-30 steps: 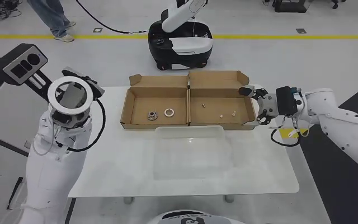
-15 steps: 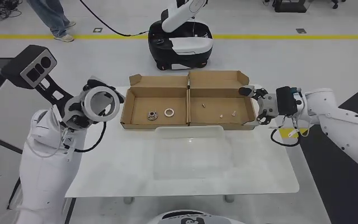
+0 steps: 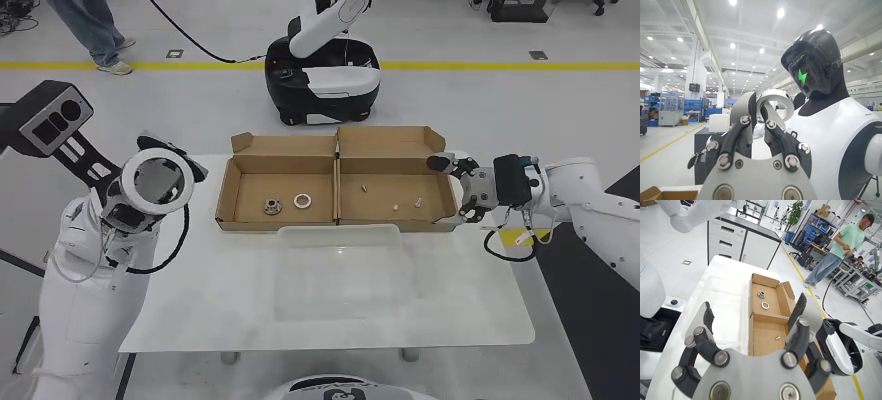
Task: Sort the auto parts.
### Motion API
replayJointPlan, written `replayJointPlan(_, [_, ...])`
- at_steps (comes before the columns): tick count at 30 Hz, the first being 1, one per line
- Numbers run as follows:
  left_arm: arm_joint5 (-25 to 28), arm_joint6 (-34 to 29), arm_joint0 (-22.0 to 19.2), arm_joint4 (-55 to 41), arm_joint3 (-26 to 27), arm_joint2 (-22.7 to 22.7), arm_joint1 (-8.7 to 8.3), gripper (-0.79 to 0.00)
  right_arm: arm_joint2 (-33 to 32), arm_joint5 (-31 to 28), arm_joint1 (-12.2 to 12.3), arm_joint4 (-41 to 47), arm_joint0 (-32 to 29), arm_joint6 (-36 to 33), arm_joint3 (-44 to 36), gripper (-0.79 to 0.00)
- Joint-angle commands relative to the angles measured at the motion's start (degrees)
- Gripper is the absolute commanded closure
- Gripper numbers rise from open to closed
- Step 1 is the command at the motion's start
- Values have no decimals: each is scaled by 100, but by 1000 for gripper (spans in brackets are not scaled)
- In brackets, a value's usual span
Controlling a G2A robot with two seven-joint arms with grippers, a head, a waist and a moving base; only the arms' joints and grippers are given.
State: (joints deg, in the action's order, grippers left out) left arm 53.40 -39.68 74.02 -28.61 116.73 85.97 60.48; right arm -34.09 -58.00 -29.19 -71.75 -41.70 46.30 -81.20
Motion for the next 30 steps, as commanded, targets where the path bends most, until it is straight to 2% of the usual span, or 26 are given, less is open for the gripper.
replayJointPlan(1, [-53,-152,1,153,16,36,-14,0,0,0,0,0,0,0,1,-785])
replayJointPlan(7, [-95,-263,41,321,62,105,-34,0,0,0,0,0,0,0,1,-785])
replayJointPlan(18, [41,285,140,-308,117,-127,14,0,0,0,0,0,0,0,1,-785])
replayJointPlan(30, [43,269,145,-236,104,-123,17,0,0,0,0,0,0,0,1,-785])
